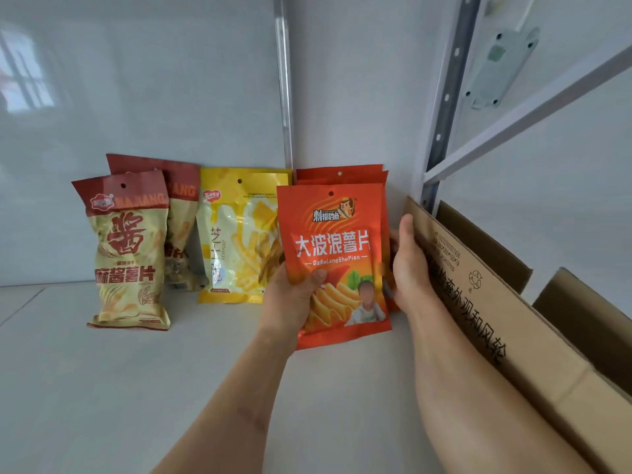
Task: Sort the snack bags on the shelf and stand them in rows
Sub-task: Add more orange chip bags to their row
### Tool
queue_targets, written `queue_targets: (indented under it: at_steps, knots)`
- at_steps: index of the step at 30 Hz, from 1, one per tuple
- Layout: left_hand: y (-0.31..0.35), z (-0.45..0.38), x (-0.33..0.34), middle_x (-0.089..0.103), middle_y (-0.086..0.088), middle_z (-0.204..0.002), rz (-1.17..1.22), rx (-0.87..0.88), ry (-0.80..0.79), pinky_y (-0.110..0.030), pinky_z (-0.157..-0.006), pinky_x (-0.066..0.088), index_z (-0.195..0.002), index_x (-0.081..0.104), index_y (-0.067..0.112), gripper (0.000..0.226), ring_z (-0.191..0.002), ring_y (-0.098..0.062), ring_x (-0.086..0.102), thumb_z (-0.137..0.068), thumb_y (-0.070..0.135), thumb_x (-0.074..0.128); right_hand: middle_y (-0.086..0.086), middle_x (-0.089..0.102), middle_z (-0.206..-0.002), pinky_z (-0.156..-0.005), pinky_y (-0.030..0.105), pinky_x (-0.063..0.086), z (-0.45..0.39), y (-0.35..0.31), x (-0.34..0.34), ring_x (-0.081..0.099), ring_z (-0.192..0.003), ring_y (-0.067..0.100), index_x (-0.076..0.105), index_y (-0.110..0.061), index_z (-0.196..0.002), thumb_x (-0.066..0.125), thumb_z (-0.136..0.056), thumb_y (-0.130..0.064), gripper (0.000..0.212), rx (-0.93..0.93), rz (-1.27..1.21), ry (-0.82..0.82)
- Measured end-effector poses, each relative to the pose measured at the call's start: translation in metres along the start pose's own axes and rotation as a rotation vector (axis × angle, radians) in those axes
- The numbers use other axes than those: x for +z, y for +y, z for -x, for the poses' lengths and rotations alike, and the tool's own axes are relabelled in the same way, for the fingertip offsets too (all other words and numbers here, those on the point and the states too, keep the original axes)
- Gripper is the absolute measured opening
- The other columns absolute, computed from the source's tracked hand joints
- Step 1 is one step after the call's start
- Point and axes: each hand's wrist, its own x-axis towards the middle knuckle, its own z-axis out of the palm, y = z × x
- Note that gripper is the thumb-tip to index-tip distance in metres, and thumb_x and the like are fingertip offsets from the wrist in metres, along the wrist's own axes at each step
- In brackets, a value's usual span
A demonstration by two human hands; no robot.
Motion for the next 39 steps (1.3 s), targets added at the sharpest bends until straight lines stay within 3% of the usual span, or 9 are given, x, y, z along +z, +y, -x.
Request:
queue_targets:
  at_steps: [4,8,12,17,22,24,28,34,39]
  knots:
    - [-0.006,-0.008,0.018,0.079,0.008,-0.095,0.023,-0.002,0.023,-0.043,-0.085,0.061,-0.11,0.067,0.027,0.025,-0.087,-0.014,0.076,-0.087,0.025,0.076,-0.001,0.076,-0.101,-0.088,0.039,0.057,0.004,0.001,-0.001,0.074,-0.092,0.015,0.067,-0.027,-0.118,0.032,-0.089,-0.078,0.068,-0.113,0.097,0.013]
    - [-0.014,-0.016,0.031,0.078,0.01,-0.097,0.026,-0.012,0.041,-0.043,-0.087,0.06,-0.112,0.066,0.03,0.028,-0.09,-0.014,0.075,-0.087,0.032,0.077,-0.01,0.068,-0.102,-0.059,0.008,0.048,0.019,0.011,-0.005,0.066,-0.073,-0.011,0.052,-0.03,-0.126,0.042,-0.099,-0.056,0.039,-0.219,0.209,0.02]
    - [-0.017,-0.024,0.037,0.077,0.007,-0.101,-0.022,0.013,0.008,-0.036,-0.083,0.061,-0.114,0.066,0.03,0.028,-0.09,-0.01,0.074,-0.088,0.033,0.075,-0.013,0.058,-0.115,-0.077,0.017,0.043,0.025,0.026,-0.007,0.059,-0.097,0.002,0.043,-0.033,-0.141,0.05,-0.095,-0.056,0.053,-0.255,0.303,0.039]
    - [-0.016,-0.034,0.04,0.076,0.011,-0.099,-0.06,0.01,0.012,-0.025,-0.073,0.059,-0.109,0.062,0.036,0.023,-0.087,-0.006,0.073,-0.089,0.037,0.073,-0.01,0.063,-0.12,-0.07,0.007,0.043,0.003,0.033,-0.005,0.062,-0.098,-0.001,0.052,-0.036,-0.13,0.059,-0.091,-0.054,0.044,-0.276,0.328,0.033]
    - [-0.017,-0.036,0.038,0.073,0.012,-0.099,-0.091,0.007,0.039,-0.022,-0.07,0.056,-0.114,0.058,0.032,0.032,-0.087,-0.005,0.071,-0.087,0.04,0.074,-0.013,0.065,-0.109,-0.059,-0.002,0.042,-0.004,0.037,-0.002,0.058,-0.087,-0.011,0.051,-0.037,-0.125,0.065,-0.09,-0.048,0.039,-0.269,0.324,0.063]
    - [-0.018,-0.033,0.034,0.072,0.013,-0.099,-0.118,0.015,0.054,-0.022,-0.072,0.057,-0.113,0.058,0.031,0.032,-0.089,-0.006,0.071,-0.087,0.039,0.075,-0.012,0.066,-0.11,-0.068,0.004,0.046,-0.003,0.039,-0.002,0.062,-0.091,-0.005,0.053,-0.031,-0.128,0.066,-0.089,-0.049,0.045,-0.289,0.318,0.084]
    - [-0.015,-0.023,0.025,0.071,0.013,-0.103,-0.176,0.016,0.046,-0.019,-0.069,0.056,-0.12,0.057,0.028,0.039,-0.089,-0.003,0.069,-0.087,0.04,0.074,-0.008,0.067,-0.119,-0.092,0.03,0.053,-0.003,0.041,-0.002,0.066,-0.104,0.01,0.048,-0.027,-0.14,0.066,-0.086,-0.056,0.064,-0.293,0.316,0.128]
    - [-0.015,-0.007,0.011,0.066,0.004,-0.116,-0.487,0.086,0.143,-0.039,-0.092,0.055,-0.137,0.051,0.019,0.058,-0.106,-0.016,0.064,-0.089,0.045,0.069,0.003,0.047,-0.147,-0.102,0.032,0.04,0.008,0.039,0.0,0.047,-0.133,0.021,0.03,-0.019,-0.153,0.06,-0.089,-0.059,0.081,-0.348,0.46,0.232]
    - [-0.007,0.012,-0.017,0.063,-0.001,-0.122,-0.914,0.299,0.261,-0.04,-0.087,0.051,-0.126,0.06,0.015,0.038,-0.111,-0.026,0.059,-0.096,0.039,0.058,0.014,0.034,-0.156,-0.115,0.049,0.03,0.029,0.037,0.009,0.03,-0.144,0.03,0.036,-0.011,-0.149,0.057,-0.093,-0.052,0.072,-0.562,0.765,0.401]
